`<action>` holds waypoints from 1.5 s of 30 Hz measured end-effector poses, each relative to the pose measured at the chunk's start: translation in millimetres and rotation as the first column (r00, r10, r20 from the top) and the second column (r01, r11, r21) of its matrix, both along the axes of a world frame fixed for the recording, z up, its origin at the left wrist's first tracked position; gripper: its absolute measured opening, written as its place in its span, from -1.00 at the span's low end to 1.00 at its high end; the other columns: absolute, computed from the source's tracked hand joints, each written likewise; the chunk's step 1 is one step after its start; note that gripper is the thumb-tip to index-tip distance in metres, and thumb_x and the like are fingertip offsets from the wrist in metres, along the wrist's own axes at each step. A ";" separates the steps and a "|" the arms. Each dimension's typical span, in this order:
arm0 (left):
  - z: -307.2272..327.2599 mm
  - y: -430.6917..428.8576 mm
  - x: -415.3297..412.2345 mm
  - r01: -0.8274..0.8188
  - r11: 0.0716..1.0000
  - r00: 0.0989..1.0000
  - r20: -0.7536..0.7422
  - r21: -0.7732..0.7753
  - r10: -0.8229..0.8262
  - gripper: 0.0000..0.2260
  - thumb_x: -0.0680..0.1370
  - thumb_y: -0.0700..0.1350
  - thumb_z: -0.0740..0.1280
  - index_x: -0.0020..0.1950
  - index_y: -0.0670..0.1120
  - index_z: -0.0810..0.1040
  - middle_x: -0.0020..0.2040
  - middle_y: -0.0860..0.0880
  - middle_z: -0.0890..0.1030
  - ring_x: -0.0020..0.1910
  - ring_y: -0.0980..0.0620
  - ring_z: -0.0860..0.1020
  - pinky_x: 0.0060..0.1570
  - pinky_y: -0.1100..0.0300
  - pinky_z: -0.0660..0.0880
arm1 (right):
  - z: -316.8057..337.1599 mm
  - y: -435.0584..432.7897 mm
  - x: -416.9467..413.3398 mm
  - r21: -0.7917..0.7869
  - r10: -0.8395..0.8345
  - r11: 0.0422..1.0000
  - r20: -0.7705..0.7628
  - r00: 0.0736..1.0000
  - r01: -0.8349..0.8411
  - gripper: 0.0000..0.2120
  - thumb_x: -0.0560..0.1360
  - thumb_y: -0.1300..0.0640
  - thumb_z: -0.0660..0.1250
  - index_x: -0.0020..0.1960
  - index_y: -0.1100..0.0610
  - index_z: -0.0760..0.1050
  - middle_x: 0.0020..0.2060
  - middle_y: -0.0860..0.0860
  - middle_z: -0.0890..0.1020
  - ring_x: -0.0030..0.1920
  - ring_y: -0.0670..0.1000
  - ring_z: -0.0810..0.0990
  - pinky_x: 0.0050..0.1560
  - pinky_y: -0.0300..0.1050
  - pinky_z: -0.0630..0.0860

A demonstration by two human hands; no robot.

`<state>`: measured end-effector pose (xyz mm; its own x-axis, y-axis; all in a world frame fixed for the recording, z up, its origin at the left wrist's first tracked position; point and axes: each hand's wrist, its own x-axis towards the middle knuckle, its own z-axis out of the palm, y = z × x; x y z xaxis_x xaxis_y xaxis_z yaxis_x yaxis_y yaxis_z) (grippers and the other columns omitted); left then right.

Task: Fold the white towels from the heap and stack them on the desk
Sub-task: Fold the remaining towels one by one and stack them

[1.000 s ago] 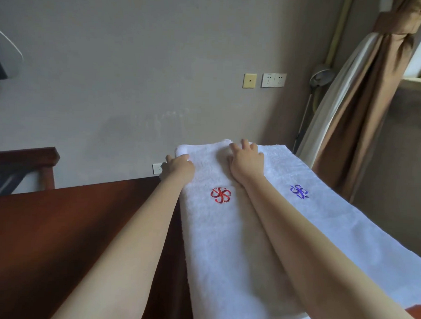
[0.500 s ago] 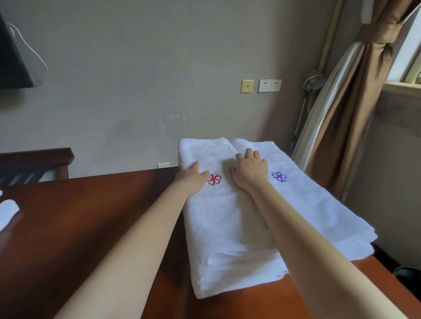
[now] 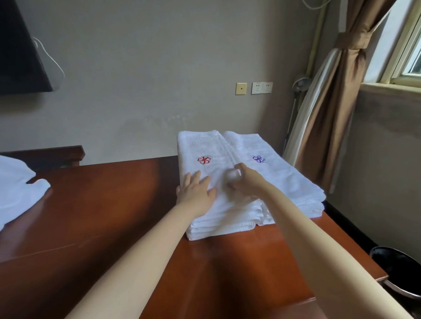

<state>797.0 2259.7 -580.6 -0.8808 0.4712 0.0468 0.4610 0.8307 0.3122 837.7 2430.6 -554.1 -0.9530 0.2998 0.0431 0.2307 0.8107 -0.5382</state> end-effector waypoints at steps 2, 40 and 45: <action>1.9 -1.6 6.1 0.006 1.000 1.000 0.016 -0.001 -0.006 -0.53 0.62 0.15 0.00 0.53 0.11 0.14 0.58 0.02 -0.06 0.55 -0.03 -0.17 0.42 -0.20 -0.02 | 4.7 4.7 8.2 -0.121 -0.001 0.993 -0.049 0.999 -0.005 -0.49 0.51 0.10 0.32 0.41 0.10 0.26 0.01 0.13 0.54 -0.08 0.15 0.53 -0.30 -0.16 0.38; 35.4 -42.1 38.3 -0.191 0.978 0.978 -0.065 0.084 0.196 -0.66 0.61 0.06 0.04 0.27 -0.02 0.44 0.38 -0.06 0.28 0.32 -0.10 0.25 0.24 -0.03 0.33 | 5.0 -42.4 77.0 0.405 -0.120 0.890 -0.239 0.964 0.211 -0.47 0.51 -0.07 0.30 0.42 0.05 0.30 0.37 0.10 0.31 0.31 0.17 0.30 0.15 0.06 0.35; 65.4 -87.7 51.0 -0.198 0.939 0.959 -0.143 0.282 0.245 -0.71 0.62 -0.01 0.09 0.19 -0.07 0.52 0.30 -0.09 0.43 0.30 -0.14 0.34 0.23 0.03 0.39 | 29.1 -94.1 83.5 0.307 0.029 0.950 -0.288 0.957 0.064 -0.58 0.52 0.00 0.29 0.35 0.06 0.40 0.31 0.05 0.40 0.30 0.14 0.34 0.16 0.05 0.36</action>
<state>848.0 2172.0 -515.2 -0.9283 0.2148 0.3035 0.3409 0.8175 0.4642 921.2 2336.5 -525.0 -0.8810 0.2435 0.4057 0.1204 0.9445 -0.3055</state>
